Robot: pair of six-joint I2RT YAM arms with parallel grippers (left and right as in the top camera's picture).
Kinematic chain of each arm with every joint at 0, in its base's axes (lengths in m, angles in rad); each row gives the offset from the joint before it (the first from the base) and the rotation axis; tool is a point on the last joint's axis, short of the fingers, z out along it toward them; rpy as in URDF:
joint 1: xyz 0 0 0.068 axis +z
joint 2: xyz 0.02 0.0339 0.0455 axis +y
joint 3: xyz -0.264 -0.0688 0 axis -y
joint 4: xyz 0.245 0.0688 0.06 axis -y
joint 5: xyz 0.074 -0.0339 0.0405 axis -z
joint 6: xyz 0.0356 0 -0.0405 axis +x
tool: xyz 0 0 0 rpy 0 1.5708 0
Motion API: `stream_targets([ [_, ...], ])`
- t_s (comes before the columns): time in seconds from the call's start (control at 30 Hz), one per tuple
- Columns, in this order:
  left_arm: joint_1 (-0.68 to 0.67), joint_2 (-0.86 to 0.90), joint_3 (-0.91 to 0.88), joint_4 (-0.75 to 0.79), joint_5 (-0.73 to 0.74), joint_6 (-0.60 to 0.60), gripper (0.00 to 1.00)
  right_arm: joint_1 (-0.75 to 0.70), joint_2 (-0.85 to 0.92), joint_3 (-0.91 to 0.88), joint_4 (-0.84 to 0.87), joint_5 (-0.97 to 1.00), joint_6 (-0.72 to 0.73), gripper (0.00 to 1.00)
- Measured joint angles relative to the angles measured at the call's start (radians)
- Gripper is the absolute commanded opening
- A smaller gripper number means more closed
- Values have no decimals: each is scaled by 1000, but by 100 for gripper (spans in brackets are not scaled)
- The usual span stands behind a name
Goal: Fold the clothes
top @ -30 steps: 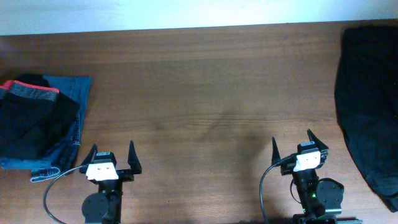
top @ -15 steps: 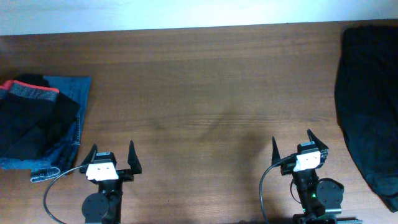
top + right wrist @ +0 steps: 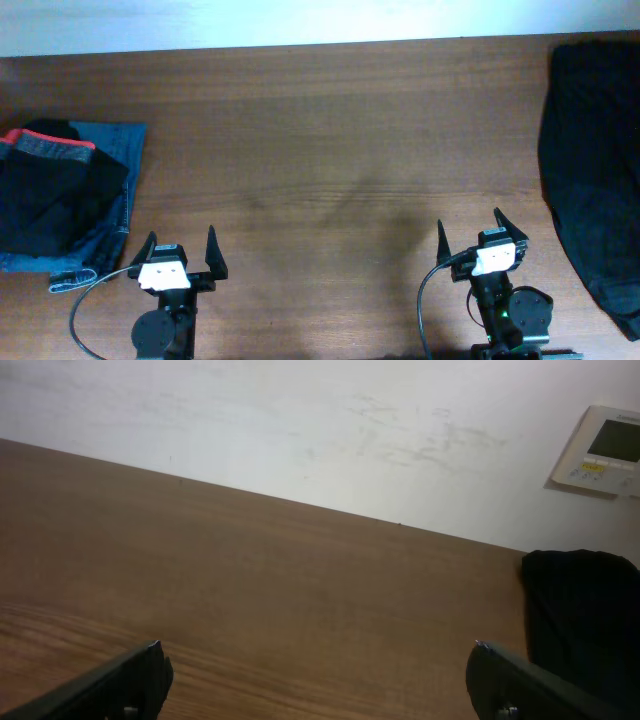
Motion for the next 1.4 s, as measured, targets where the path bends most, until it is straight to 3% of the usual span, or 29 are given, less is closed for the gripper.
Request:
stream_targets([
  [1.1,0,0,0,8,-73,3,99,0,0,0,0,0,1,99],
  [1.4,0,0,0,9,-65,-5,99,0,0,0,0,0,104,99],
])
